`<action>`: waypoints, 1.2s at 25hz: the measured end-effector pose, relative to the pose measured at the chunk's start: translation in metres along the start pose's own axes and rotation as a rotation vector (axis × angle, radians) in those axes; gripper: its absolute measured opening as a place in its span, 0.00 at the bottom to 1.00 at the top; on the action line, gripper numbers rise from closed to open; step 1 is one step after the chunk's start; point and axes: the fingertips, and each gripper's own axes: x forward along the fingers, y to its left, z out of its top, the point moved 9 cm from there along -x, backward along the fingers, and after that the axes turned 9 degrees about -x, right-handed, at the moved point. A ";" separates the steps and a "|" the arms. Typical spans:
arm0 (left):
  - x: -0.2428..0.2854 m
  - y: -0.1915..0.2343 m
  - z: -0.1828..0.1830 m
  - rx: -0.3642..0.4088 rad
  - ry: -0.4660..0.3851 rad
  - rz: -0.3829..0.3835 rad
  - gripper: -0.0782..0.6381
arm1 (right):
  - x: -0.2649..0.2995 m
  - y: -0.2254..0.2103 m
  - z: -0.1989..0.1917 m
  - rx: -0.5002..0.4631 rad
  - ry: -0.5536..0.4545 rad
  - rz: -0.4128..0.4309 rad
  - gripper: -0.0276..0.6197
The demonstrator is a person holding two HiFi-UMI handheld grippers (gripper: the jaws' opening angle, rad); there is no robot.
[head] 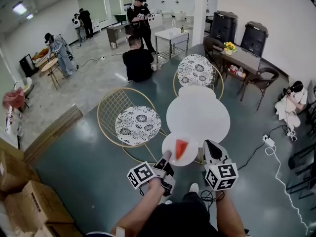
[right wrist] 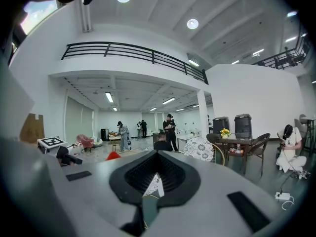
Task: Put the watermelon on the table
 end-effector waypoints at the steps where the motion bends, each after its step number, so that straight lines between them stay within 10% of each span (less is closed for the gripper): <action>1: 0.000 0.000 0.001 0.001 0.001 0.000 0.14 | 0.001 0.000 0.000 0.000 0.000 -0.001 0.05; 30: 0.127 0.010 0.032 0.034 0.003 0.044 0.14 | 0.114 -0.106 -0.015 0.024 0.034 0.058 0.05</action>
